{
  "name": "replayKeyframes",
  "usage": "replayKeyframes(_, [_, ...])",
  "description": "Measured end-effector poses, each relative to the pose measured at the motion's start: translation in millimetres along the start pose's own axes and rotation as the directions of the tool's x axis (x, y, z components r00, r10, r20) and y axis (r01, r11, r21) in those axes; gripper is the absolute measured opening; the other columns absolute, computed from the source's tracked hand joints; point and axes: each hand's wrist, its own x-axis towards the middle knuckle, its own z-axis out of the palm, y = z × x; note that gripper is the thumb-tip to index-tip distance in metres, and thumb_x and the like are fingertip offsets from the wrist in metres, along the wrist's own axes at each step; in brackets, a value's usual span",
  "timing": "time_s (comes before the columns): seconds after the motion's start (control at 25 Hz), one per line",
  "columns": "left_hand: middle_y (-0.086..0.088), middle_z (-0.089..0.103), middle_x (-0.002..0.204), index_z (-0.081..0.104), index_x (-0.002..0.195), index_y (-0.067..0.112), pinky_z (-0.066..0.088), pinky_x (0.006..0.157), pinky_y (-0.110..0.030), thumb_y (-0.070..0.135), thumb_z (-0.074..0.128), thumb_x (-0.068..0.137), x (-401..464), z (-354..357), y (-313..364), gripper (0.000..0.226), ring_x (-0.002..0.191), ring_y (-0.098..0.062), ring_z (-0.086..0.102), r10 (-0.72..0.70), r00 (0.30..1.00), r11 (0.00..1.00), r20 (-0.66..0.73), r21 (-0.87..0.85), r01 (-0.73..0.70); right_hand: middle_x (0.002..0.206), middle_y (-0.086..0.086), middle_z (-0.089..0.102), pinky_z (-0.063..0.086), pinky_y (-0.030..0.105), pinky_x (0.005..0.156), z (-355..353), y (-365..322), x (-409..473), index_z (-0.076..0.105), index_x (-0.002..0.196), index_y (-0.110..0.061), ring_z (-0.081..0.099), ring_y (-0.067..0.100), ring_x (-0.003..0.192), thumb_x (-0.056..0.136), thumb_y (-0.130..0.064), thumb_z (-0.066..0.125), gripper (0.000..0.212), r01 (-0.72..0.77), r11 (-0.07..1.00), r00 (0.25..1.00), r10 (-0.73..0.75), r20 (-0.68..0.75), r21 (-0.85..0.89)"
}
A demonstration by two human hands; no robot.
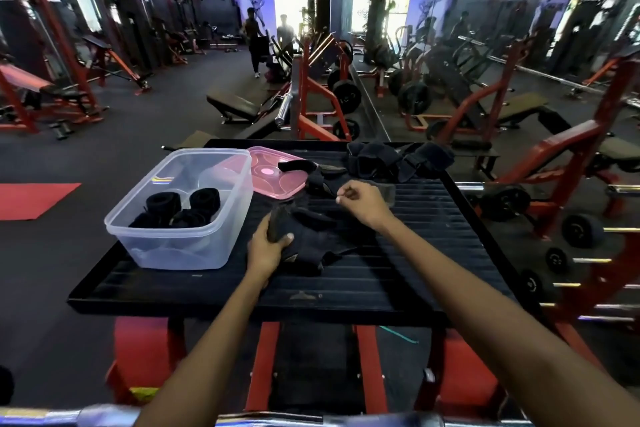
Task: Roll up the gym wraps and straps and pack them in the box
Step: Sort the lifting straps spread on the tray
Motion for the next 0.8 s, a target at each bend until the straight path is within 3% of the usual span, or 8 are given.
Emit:
replayKeyframes(0.08, [-0.005, 0.060, 0.123, 0.047, 0.136, 0.014, 0.039, 0.096, -0.020, 0.001, 0.070, 0.078, -1.5, -0.9, -3.6, 0.064, 0.115, -0.015, 0.054, 0.038, 0.999, 0.999, -0.033, 0.040, -0.037, 0.089, 0.007, 0.062, 0.045, 0.024, 0.077, 9.9, 6.5, 26.5, 0.062, 0.093, -0.008, 0.056, 0.017, 0.085, 0.082, -0.010, 0.068, 0.012, -0.054, 0.998, 0.998, 0.053, -0.046, -0.028])
replayKeyframes(0.2, [-0.003, 0.059, 0.120, 0.048, 0.136, 0.012, 0.033, 0.086, -0.006, -0.001, 0.070, 0.077, 0.8, 0.1, -1.4, 0.064, 0.109, -0.008, 0.050, 0.071, 0.996, 0.997, -0.061, 0.047, -0.068, 0.115, 0.016, 0.063, 0.043, 0.031, 0.091, 19.6, 8.1, 55.2, 0.057, 0.119, -0.001, 0.058, 0.025, 0.103, 0.082, -0.014, 0.069, 0.041, -0.058, 0.982, 0.998, 0.057, -0.011, -0.182])
replayKeyframes(0.28, [-0.007, 0.061, 0.124, 0.050, 0.134, 0.012, 0.032, 0.084, -0.005, -0.001, 0.072, 0.075, 3.3, 1.0, -3.2, 0.064, 0.108, -0.008, 0.050, 0.080, 0.994, 0.995, -0.070, 0.061, -0.075, 0.128, 0.018, 0.057, 0.041, 0.031, 0.096, 24.0, 8.4, 70.1, 0.051, 0.129, -0.001, 0.054, 0.030, 0.118, 0.083, -0.016, 0.068, 0.052, -0.046, 0.963, 0.997, 0.061, 0.046, -0.266])
replayKeyframes(0.36, [-0.008, 0.061, 0.125, 0.051, 0.134, 0.012, 0.033, 0.084, -0.006, 0.000, 0.073, 0.074, 4.3, 1.3, -5.4, 0.065, 0.108, -0.007, 0.051, 0.088, 0.993, 0.993, -0.074, 0.082, -0.082, 0.131, 0.019, 0.055, 0.042, 0.036, 0.099, 33.1, 10.8, 83.9, 0.049, 0.130, -0.002, 0.053, 0.033, 0.120, 0.083, -0.022, 0.069, 0.055, -0.017, 0.925, 0.990, 0.068, 0.122, -0.379])
replayKeyframes(0.48, [-0.007, 0.063, 0.124, 0.052, 0.133, 0.015, 0.034, 0.085, -0.007, 0.003, 0.073, 0.075, 6.0, 1.2, -5.2, 0.062, 0.107, -0.008, 0.054, 0.098, 0.991, 0.989, -0.089, 0.119, -0.087, 0.125, 0.023, 0.058, 0.047, 0.042, 0.093, 48.1, 19.7, 91.6, 0.050, 0.124, -0.005, 0.055, 0.038, 0.114, 0.085, -0.028, 0.066, 0.048, 0.054, 0.858, 0.982, 0.046, 0.182, -0.511])
replayKeyframes(0.6, [-0.008, 0.065, 0.120, 0.053, 0.132, 0.016, 0.035, 0.089, -0.011, 0.010, 0.070, 0.079, 5.9, 0.8, -5.5, 0.056, 0.110, -0.018, 0.059, 0.136, 0.983, 0.968, -0.127, 0.228, -0.105, 0.113, 0.029, 0.060, 0.045, 0.046, 0.082, 49.1, 26.6, 86.6, 0.051, 0.112, -0.002, 0.057, 0.046, 0.103, 0.091, -0.021, 0.056, 0.029, 0.079, 0.818, 0.994, -0.019, 0.111, -0.570])
replayKeyframes(0.8, [-0.010, 0.067, 0.116, 0.055, 0.128, 0.013, 0.041, 0.091, -0.021, 0.008, 0.066, 0.081, 5.1, 0.9, -3.8, 0.049, 0.108, -0.024, 0.061, 0.171, 0.977, 0.940, -0.129, 0.318, -0.123, 0.106, 0.030, 0.062, 0.045, 0.046, 0.079, 29.3, 27.2, 71.7, 0.052, 0.103, 0.000, 0.057, 0.047, 0.098, 0.092, -0.014, 0.052, 0.019, 0.088, 0.814, 0.996, -0.072, 0.050, -0.575])
